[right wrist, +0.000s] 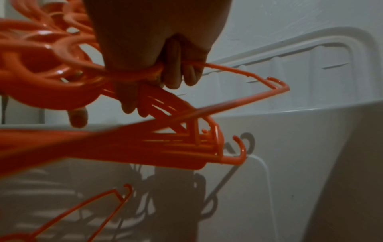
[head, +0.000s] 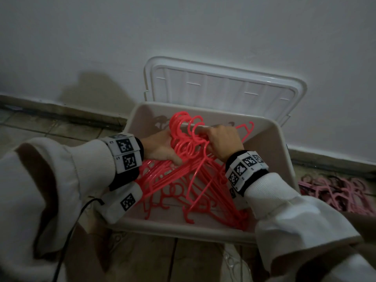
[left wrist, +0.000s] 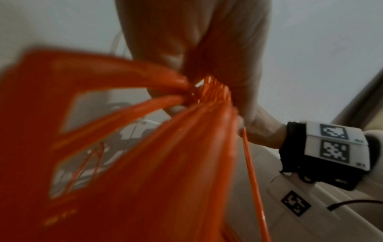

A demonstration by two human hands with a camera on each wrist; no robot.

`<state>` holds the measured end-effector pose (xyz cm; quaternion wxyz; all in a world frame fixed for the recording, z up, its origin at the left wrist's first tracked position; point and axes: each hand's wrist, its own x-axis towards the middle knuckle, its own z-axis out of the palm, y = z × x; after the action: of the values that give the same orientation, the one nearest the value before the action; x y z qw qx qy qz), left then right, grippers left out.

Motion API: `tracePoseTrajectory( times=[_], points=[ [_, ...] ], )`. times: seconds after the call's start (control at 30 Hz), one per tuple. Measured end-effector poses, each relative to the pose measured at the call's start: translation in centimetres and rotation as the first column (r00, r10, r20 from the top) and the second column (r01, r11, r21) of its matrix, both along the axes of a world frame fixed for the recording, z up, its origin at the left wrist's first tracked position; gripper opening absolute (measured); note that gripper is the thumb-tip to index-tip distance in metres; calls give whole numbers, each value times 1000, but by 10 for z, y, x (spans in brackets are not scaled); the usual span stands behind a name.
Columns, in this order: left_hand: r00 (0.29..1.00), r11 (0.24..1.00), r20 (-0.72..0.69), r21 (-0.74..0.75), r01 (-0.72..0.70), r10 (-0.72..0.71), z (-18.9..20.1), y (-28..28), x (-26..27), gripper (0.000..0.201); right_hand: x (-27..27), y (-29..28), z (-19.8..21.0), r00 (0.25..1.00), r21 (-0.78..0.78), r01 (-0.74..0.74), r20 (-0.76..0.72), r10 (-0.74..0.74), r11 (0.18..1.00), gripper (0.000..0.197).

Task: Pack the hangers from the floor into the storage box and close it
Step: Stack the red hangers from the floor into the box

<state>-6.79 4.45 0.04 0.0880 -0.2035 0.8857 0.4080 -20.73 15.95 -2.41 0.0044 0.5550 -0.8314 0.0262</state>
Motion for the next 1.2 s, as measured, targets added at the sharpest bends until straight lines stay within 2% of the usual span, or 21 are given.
tracePoseTrajectory(
  times=[0.1,0.17,0.23,0.37,0.43,0.53,0.6,0.67,0.83,0.97,1.07,1.13,1.2],
  points=[
    [999,969,45,-244,32,-22,-1,-5,-2,63,-5,3,0,998,3,44,-41,-44,999,27],
    [993,943,103,-321,91,-61,1,-7,-1,58,-9,6,0,995,26,89,-43,-88,996,26],
    [992,953,109,-288,97,-67,2,-6,0,37,-10,8,0,992,44,126,-36,-124,991,26],
    [980,980,193,-182,83,-47,-4,-4,-3,19,-4,5,0,987,39,149,57,-151,988,25],
    [971,985,239,-171,38,4,-7,-5,-4,18,-2,2,-2,979,46,175,96,-178,984,25],
    [970,996,238,-77,-42,60,-11,-6,-5,29,4,-3,-6,967,43,204,147,-208,978,23],
    [974,996,213,-52,-66,76,-10,-4,-5,24,8,-5,-8,963,23,212,165,-213,977,24],
    [976,994,194,-66,-86,97,-7,-2,-6,17,14,-8,-9,952,-9,209,231,-201,978,31],
    [967,990,246,-132,-40,72,-8,-4,-5,28,18,-16,-11,914,5,129,387,-121,992,49],
    [964,993,257,-115,-38,67,-10,-8,-2,21,6,-7,-3,856,-13,78,514,-60,997,56],
    [961,997,268,-12,-71,72,-12,-16,-2,31,-4,0,3,742,-105,80,671,12,991,43],
    [959,997,276,5,-72,68,-10,-19,-3,37,-9,1,2,670,-152,48,738,81,987,36],
    [956,998,288,-14,-55,56,-10,-21,-5,42,-13,-1,0,633,-178,20,764,125,984,27]
  ],
)
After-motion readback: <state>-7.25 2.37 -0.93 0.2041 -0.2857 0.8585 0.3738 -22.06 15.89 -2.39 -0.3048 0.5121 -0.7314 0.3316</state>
